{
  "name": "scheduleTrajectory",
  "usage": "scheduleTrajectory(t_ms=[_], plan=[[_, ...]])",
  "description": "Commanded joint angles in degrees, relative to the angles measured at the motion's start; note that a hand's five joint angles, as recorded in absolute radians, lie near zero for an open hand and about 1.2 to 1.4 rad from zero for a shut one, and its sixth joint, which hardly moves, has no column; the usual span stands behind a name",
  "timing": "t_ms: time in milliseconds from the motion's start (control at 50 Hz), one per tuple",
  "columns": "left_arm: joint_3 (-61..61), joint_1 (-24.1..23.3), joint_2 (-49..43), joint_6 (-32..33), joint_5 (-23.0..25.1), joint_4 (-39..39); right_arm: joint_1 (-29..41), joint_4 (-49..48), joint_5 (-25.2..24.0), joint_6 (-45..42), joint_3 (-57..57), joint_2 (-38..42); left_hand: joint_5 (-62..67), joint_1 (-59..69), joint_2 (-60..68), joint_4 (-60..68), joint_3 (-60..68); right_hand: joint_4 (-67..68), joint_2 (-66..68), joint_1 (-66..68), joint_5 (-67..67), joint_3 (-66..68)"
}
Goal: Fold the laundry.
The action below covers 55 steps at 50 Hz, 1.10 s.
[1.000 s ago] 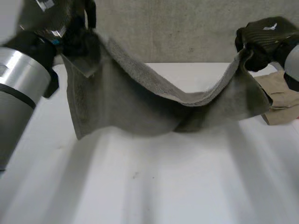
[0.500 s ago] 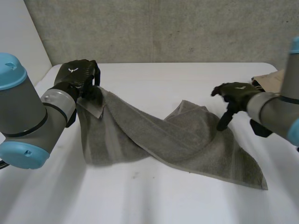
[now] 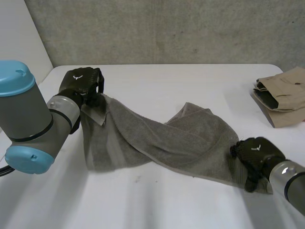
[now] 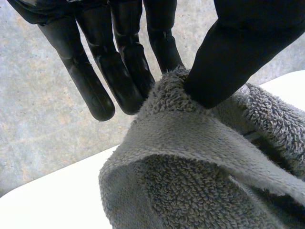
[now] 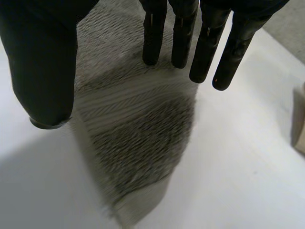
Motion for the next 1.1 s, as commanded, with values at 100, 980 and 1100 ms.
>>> scheduleTrajectory(t_ms=[100,980,1100], plan=[[-0.09,0.0,0.01,0.0,0.0,0.02,-0.6,-11.17,-1.63,0.02,4.88,1.85,14.76,13.66,11.16,11.09,11.49,1.85,1.59,4.96,3.21,1.82],[-0.35,-0.17,-0.17,-0.18,0.26,0.11,-0.69,-14.01,-1.28,0.55,-0.83,8.45,14.76,13.66,11.16,11.09,11.49,16.52,16.27,19.64,17.89,16.5],[-0.35,0.35,-0.17,-0.18,0.26,0.11,-2.53,-4.78,-4.7,0.72,-0.31,3.71,14.76,13.66,11.16,11.09,11.49,1.01,0.76,4.13,2.38,0.99]])
